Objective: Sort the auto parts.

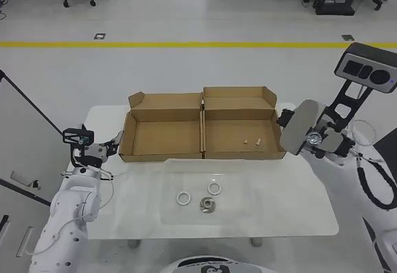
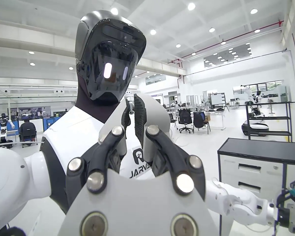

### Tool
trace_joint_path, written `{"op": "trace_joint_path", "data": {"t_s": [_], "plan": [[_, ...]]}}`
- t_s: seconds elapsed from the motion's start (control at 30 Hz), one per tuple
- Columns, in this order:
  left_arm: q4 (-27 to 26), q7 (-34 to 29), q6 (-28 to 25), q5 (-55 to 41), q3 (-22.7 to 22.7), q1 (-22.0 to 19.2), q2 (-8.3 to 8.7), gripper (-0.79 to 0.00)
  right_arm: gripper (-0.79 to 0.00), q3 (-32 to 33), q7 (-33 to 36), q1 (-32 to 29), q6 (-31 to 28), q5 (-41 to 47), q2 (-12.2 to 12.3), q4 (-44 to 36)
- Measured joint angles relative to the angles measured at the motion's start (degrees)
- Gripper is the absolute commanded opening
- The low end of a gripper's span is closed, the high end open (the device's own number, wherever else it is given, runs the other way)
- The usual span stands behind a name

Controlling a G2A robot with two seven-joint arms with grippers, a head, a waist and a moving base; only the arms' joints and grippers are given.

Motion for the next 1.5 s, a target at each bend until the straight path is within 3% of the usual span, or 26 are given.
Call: {"op": "trace_joint_path", "data": {"t_s": [0.2,0.7,0.9,1.23,1.5], "plan": [[0.0,0.0,0.0,0.0,0.0,0.0,0.00,0.000,-0.785,0.3,-0.6,-0.3,0.6,-0.5,-0.1,-0.3],[0.0,0.0,0.0,0.0,0.0,0.0,0.00,0.000,-0.785,6.8,-8.7,-5.6,16.7,-17.2,-0.4,-1.6],[0.0,0.0,0.0,0.0,0.0,0.0,0.00,0.000,-0.785,7.3,-8.7,-7.5,14.6,-10.9,-1.0,-2.8],[0.0,0.0,0.0,0.0,0.0,0.0,0.00,0.000,-0.785,5.8,-2.4,-7.7,10.0,4.3,-2.9,-1.4],[0.0,0.0,0.0,0.0,0.0,0.0,0.00,0.000,-0.785,9.2,-3.4,-7.7,13.6,-3.6,-3.3,0.4]]}}
